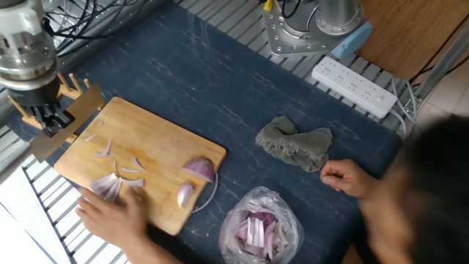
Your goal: Chop the onions
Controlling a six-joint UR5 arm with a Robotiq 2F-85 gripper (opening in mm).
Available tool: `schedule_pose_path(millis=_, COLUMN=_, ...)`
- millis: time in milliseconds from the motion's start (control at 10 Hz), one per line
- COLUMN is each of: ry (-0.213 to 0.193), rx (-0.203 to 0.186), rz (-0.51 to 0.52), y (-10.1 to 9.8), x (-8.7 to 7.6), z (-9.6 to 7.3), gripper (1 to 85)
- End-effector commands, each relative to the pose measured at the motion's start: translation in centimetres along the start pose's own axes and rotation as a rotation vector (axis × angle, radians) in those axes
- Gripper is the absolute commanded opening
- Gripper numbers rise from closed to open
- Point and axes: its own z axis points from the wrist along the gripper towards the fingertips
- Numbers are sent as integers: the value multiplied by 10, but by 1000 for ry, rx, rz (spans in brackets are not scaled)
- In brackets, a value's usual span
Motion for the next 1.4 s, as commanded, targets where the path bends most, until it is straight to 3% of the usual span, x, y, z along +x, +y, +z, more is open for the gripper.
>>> schedule_pose_path(millis=0, ry=-19, rx=-31, rz=27, y=-7, x=-4, z=-1, gripper=10)
schedule_pose_path(millis=1300, ry=-25, rx=-26, rz=12, y=-11, x=-6, z=2, gripper=10)
